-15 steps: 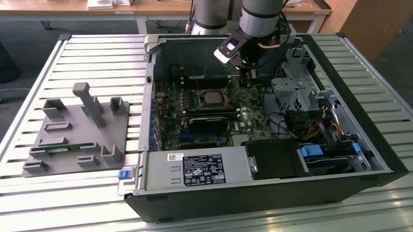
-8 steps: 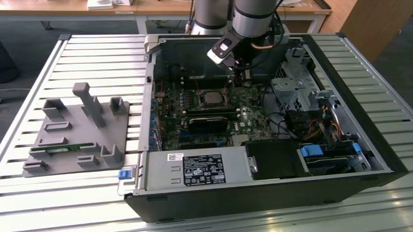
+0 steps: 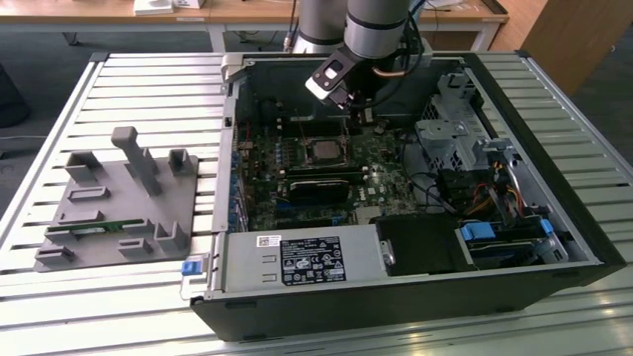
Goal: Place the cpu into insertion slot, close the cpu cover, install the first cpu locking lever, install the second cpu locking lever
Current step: 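Close the cpu cover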
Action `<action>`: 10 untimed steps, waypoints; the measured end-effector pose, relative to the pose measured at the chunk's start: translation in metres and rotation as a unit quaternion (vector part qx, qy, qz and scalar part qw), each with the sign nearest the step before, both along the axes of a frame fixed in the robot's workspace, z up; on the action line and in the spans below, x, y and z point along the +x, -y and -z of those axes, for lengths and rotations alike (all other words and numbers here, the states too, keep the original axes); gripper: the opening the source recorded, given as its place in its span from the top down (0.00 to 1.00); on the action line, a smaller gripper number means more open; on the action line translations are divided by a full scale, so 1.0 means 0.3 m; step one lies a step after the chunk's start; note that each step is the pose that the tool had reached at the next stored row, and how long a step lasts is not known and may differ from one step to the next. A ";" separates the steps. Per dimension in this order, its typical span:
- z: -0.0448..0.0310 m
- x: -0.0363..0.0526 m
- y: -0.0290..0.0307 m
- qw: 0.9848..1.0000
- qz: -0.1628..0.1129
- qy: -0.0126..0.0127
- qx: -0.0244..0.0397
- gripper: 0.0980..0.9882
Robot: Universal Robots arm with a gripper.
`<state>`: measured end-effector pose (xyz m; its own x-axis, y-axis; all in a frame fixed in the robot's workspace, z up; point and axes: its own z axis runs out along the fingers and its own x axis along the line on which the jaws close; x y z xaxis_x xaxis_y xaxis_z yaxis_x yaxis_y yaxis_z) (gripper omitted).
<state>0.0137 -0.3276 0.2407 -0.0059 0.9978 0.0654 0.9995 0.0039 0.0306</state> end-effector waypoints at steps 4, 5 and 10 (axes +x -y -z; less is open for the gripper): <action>0.004 -0.025 0.000 1.000 0.000 0.000 0.000 0.99; 0.005 -0.030 0.000 1.000 0.000 0.000 0.000 0.99; 0.021 -0.055 0.000 1.000 -0.001 0.000 0.000 0.99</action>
